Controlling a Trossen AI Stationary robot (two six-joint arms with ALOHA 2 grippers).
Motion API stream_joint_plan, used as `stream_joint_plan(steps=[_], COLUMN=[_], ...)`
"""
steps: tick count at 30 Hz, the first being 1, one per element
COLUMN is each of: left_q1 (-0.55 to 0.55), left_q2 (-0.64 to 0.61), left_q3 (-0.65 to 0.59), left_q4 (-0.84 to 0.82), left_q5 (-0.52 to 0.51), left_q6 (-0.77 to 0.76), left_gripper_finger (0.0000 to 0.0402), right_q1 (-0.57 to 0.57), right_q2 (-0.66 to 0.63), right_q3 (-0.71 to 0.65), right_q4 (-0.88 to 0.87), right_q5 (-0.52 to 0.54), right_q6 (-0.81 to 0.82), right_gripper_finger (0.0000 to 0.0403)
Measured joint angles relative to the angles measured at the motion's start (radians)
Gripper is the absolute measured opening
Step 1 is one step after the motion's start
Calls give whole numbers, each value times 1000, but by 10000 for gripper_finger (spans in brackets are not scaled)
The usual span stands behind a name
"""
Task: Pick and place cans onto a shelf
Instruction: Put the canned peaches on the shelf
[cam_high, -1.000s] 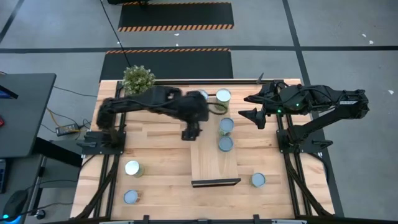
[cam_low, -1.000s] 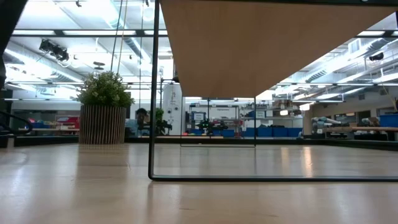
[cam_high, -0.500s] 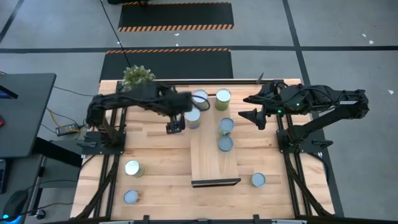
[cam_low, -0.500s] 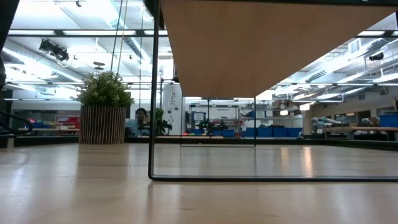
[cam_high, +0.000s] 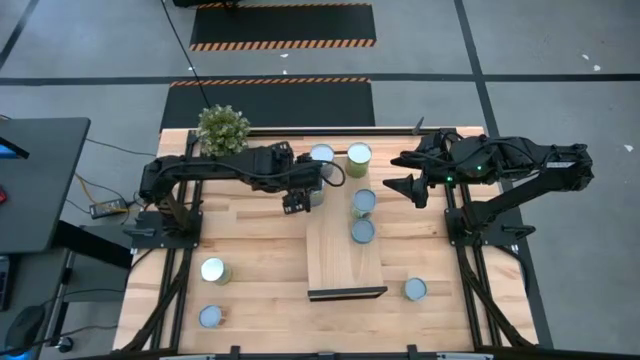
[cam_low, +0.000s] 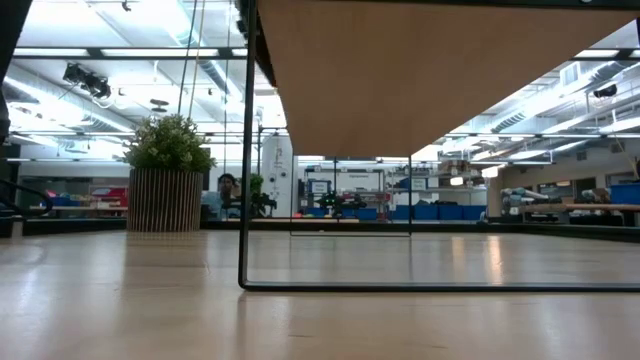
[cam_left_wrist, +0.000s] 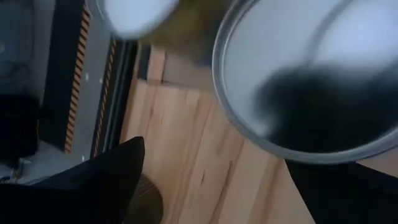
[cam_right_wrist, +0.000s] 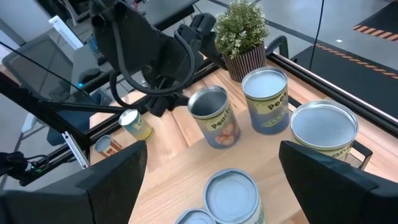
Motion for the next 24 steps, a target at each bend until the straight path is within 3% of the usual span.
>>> stream_joint_plan(steps=[24], left_q1=[-23], left_q2=[39], left_q3=[0], left_q4=[368], left_q5=[-31], left_q6=[-19], left_gripper_finger=[389], right_q1=[0], right_q2=[0], right_q3=[0], right_q4=[23], right_q5=[0], right_q6=[-5], right_gripper_finger=[373])
